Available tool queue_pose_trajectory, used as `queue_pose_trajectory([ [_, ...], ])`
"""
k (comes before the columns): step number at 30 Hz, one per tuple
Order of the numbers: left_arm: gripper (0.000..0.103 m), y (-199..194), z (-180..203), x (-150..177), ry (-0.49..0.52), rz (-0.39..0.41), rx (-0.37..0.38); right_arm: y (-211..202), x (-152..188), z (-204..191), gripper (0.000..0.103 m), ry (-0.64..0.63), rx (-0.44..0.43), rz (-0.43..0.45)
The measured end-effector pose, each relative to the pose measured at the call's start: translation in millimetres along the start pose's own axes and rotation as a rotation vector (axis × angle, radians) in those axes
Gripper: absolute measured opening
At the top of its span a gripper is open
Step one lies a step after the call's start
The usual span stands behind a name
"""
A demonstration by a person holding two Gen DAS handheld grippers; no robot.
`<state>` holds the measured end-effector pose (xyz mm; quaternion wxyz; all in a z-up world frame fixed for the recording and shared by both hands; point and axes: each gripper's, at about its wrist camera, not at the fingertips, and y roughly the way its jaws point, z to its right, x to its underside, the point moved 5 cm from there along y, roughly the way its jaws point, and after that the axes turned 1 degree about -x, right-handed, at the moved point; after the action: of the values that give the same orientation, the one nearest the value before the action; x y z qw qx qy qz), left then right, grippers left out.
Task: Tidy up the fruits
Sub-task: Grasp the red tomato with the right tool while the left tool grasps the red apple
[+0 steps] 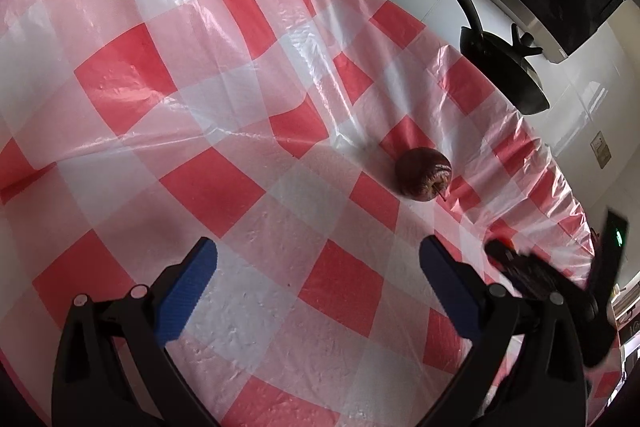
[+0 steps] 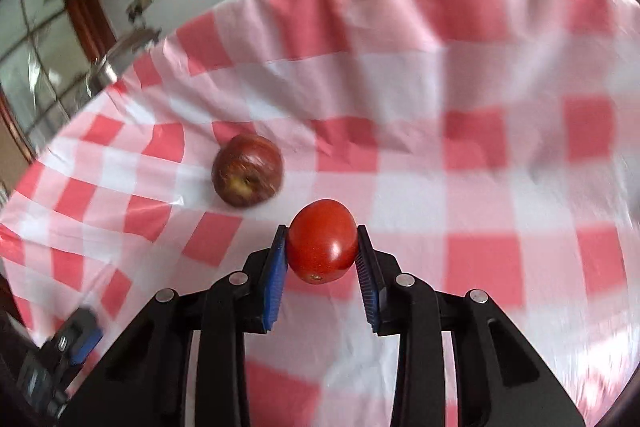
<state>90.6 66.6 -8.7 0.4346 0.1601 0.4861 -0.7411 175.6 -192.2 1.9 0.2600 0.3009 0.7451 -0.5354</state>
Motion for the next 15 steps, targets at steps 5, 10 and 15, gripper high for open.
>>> queue_pose_trajectory([
  [5, 0.101, 0, 2, 1, 0.012, -0.005, 0.010, -24, 12, 29, 0.033, 0.113, 0.029, 0.078],
  [10, 0.101, 0, 17, 6, 0.103, -0.036, 0.043, -28, 14, 50, 0.033, 0.225, -0.024, 0.121],
  [15, 0.101, 35, 58, 8, 0.302, -0.158, 0.118, -35, 12, 52, 0.033, 0.230, -0.037, 0.141],
])
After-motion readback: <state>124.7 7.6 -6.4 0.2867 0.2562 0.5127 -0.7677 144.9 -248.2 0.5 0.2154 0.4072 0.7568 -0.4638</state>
